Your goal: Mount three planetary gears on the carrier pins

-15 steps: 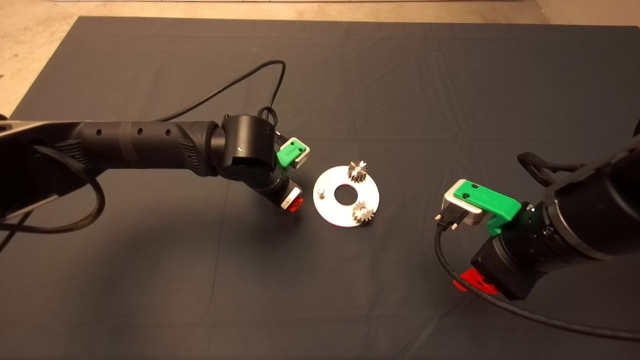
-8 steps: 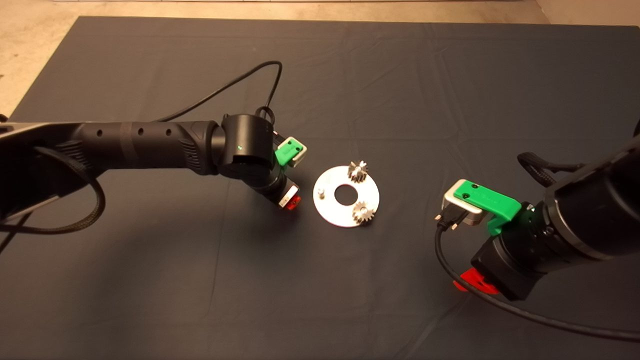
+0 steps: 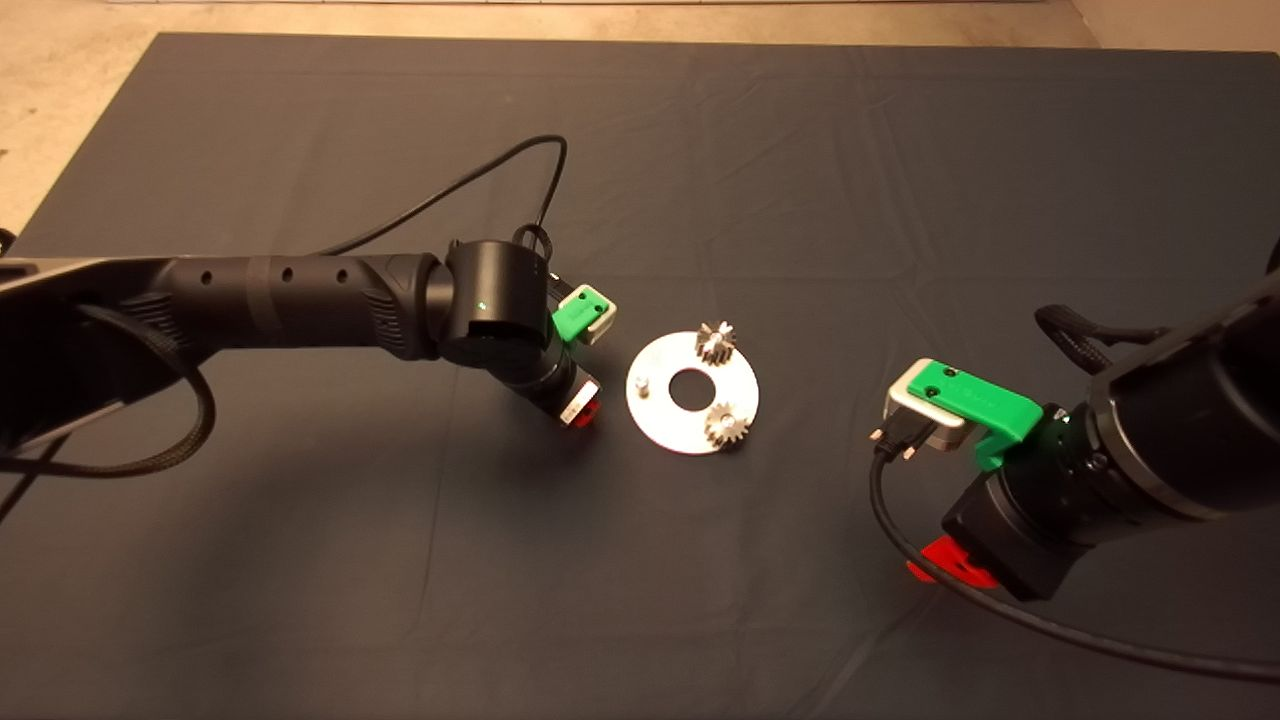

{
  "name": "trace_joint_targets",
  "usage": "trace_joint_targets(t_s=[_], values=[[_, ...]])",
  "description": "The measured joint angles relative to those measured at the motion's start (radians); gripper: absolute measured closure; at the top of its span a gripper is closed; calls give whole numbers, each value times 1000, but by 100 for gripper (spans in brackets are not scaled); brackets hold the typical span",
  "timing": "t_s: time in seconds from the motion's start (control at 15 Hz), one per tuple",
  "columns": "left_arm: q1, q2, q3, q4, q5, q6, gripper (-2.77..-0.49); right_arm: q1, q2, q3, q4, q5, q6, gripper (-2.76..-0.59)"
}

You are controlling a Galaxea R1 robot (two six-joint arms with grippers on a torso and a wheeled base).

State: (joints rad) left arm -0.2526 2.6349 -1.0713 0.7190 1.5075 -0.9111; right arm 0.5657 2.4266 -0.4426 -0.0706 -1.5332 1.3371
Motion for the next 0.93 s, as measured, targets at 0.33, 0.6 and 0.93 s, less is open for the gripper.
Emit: trace_joint_targets(t_s=[0.33,0.6,0.93], values=[[0,9,-3,0,-1,0,-212,0,0,0,0,0,0,-200],[0,11,-7,0,-4,0,-185,0,0,0,0,0,0,-200],[0,11,-7,0,-5,0,-169,0,1,0,0,0,0,-200]])
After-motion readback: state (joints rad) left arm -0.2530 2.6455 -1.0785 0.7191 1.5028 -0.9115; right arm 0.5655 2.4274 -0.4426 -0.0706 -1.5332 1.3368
